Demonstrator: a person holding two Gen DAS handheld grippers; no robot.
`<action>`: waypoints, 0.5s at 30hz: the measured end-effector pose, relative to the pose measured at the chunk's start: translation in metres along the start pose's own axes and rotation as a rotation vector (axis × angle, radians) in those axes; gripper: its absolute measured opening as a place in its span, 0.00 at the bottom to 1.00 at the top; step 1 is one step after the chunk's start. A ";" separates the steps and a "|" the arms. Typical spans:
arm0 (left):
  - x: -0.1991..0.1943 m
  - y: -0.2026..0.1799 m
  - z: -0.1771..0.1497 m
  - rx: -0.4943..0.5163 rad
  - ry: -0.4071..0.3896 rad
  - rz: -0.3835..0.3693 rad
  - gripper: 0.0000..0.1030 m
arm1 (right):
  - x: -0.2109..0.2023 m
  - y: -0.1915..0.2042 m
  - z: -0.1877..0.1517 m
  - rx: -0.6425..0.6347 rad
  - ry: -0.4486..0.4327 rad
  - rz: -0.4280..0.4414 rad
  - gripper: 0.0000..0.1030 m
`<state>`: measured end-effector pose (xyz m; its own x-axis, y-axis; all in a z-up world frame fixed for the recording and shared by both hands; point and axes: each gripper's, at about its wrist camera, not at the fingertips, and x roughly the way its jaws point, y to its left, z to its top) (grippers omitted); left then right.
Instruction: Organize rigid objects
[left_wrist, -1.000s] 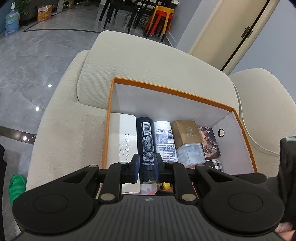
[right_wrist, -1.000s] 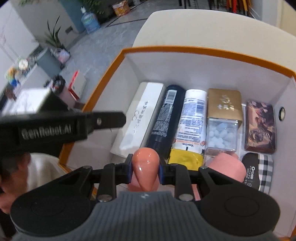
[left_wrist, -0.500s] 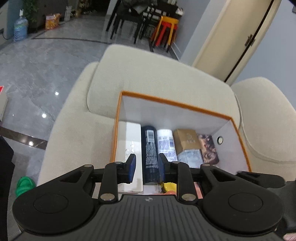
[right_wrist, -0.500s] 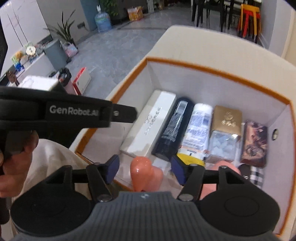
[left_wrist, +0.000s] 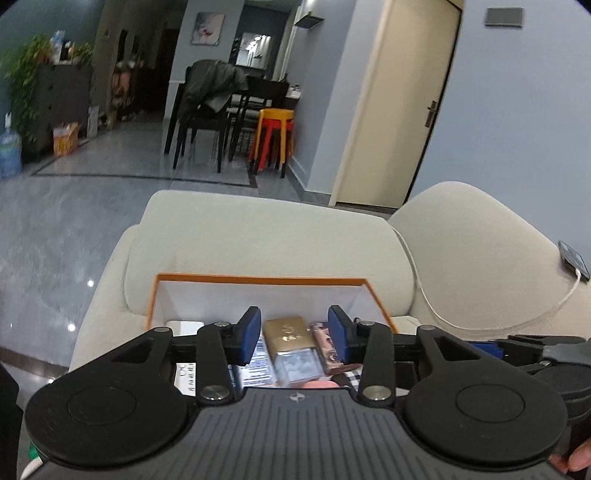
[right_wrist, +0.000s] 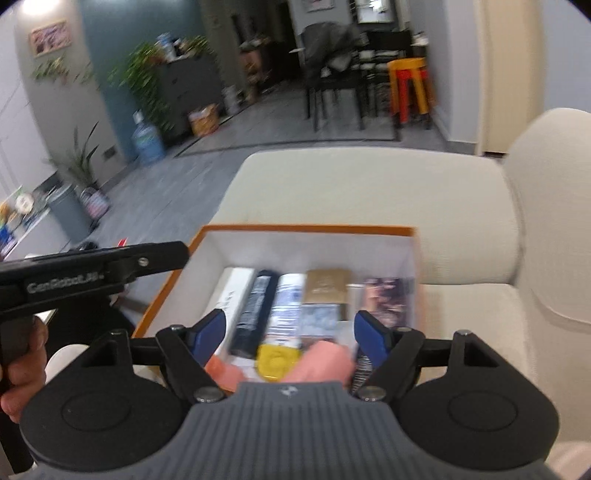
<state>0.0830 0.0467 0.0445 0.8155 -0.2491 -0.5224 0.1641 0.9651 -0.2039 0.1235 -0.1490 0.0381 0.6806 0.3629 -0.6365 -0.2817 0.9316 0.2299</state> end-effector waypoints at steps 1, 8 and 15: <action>-0.001 -0.006 -0.003 0.012 -0.004 0.001 0.45 | -0.006 -0.005 -0.003 0.010 -0.007 -0.011 0.74; -0.006 -0.031 -0.029 0.104 -0.012 0.061 0.52 | -0.033 -0.027 -0.031 0.074 -0.043 -0.067 0.80; -0.018 -0.044 -0.050 0.152 -0.055 0.119 0.78 | -0.044 -0.027 -0.053 0.046 -0.064 -0.117 0.82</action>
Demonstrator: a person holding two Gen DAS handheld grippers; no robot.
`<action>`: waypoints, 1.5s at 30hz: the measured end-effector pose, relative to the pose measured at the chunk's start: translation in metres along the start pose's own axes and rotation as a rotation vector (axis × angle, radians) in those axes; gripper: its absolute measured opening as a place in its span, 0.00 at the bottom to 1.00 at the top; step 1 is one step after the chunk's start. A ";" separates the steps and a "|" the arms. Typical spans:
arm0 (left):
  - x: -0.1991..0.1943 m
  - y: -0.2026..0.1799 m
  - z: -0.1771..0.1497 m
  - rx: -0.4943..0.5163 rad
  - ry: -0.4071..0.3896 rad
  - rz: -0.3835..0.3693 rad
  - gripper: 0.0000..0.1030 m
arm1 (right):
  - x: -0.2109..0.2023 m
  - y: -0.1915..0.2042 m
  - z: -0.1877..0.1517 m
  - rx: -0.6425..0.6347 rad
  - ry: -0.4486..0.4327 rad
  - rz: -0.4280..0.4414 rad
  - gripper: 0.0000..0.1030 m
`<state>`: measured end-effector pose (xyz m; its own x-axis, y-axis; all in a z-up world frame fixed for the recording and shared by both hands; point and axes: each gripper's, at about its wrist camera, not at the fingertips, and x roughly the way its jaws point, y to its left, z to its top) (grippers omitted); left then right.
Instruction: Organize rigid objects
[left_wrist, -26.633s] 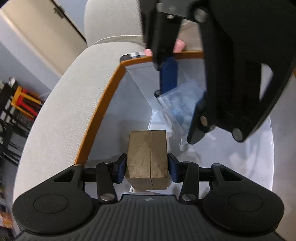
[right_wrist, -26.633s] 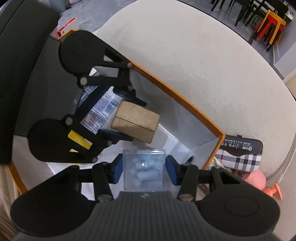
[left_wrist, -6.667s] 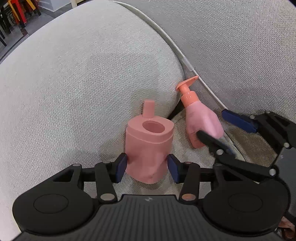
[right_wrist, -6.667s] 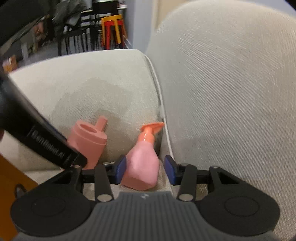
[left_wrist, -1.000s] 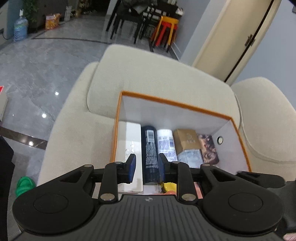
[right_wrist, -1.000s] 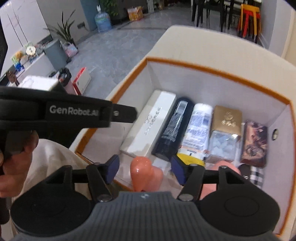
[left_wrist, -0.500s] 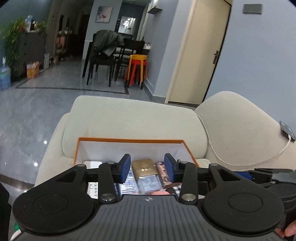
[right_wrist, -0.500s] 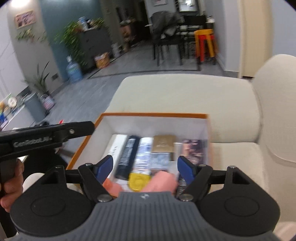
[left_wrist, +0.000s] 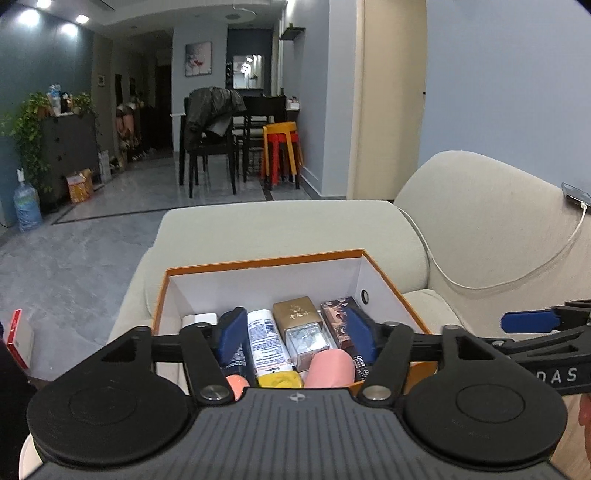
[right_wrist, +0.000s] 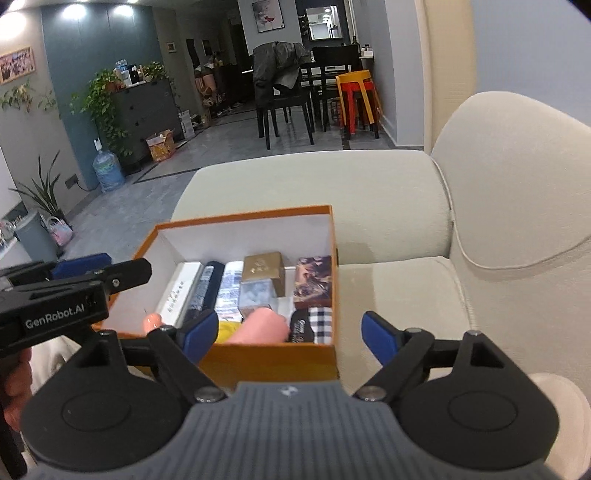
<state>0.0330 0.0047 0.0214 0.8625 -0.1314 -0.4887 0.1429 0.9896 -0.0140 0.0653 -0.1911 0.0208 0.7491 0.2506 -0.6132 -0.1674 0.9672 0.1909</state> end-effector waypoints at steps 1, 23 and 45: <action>-0.001 0.000 -0.002 -0.009 -0.003 0.012 0.84 | -0.002 0.001 -0.003 -0.004 -0.009 -0.003 0.84; -0.012 0.013 -0.048 -0.064 0.115 0.148 0.94 | 0.006 0.024 -0.050 -0.011 -0.015 -0.070 0.96; -0.013 0.012 -0.053 -0.070 0.127 0.142 0.94 | 0.012 0.024 -0.056 -0.019 0.000 -0.075 0.96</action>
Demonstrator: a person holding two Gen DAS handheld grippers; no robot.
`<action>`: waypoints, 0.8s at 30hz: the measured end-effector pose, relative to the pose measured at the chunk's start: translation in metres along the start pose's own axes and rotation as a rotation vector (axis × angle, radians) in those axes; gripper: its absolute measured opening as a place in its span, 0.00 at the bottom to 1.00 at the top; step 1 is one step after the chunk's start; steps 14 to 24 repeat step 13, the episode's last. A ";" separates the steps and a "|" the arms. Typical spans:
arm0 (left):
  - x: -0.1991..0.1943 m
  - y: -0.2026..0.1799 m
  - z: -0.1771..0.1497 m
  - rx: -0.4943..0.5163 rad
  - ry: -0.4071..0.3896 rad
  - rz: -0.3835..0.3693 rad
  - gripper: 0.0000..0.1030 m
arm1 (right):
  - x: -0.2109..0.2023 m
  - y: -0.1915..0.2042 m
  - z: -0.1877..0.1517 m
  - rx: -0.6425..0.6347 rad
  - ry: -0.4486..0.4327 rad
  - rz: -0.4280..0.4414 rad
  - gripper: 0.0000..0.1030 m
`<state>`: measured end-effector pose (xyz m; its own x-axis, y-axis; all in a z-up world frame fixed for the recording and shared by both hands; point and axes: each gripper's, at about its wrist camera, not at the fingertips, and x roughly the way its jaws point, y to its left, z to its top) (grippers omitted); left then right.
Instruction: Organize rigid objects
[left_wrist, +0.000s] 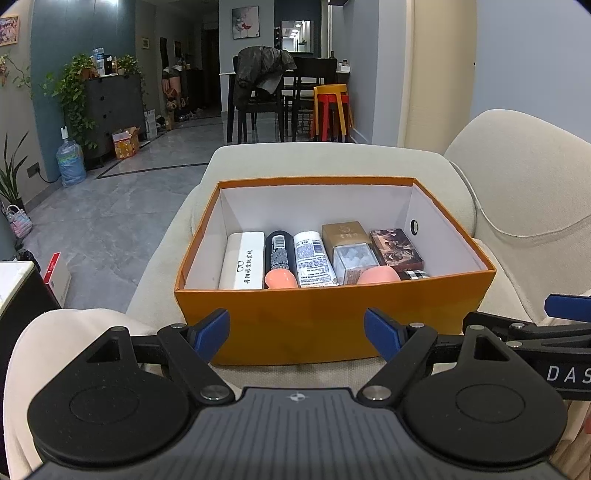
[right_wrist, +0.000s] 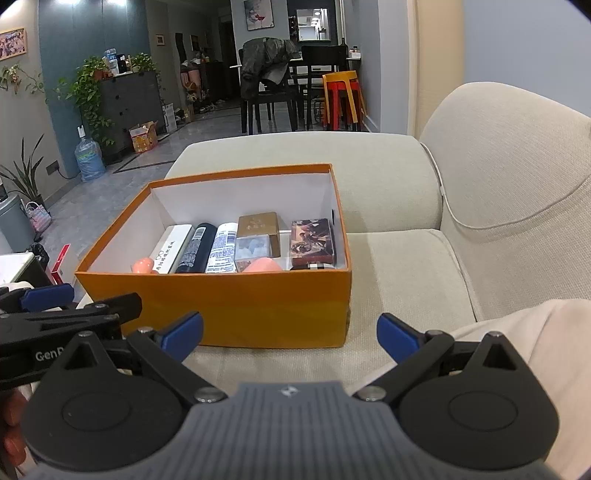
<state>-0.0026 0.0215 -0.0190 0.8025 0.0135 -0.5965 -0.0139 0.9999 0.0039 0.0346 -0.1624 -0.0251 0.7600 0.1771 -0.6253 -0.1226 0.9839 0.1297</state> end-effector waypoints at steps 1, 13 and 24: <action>0.000 0.000 0.000 0.000 0.000 0.001 0.94 | 0.000 0.000 0.000 0.000 0.000 0.000 0.96; -0.002 0.003 0.002 0.000 -0.008 0.002 0.94 | 0.002 0.000 -0.001 -0.009 0.006 0.002 0.96; -0.002 0.003 0.002 0.000 -0.008 0.002 0.94 | 0.002 0.000 -0.001 -0.009 0.006 0.002 0.96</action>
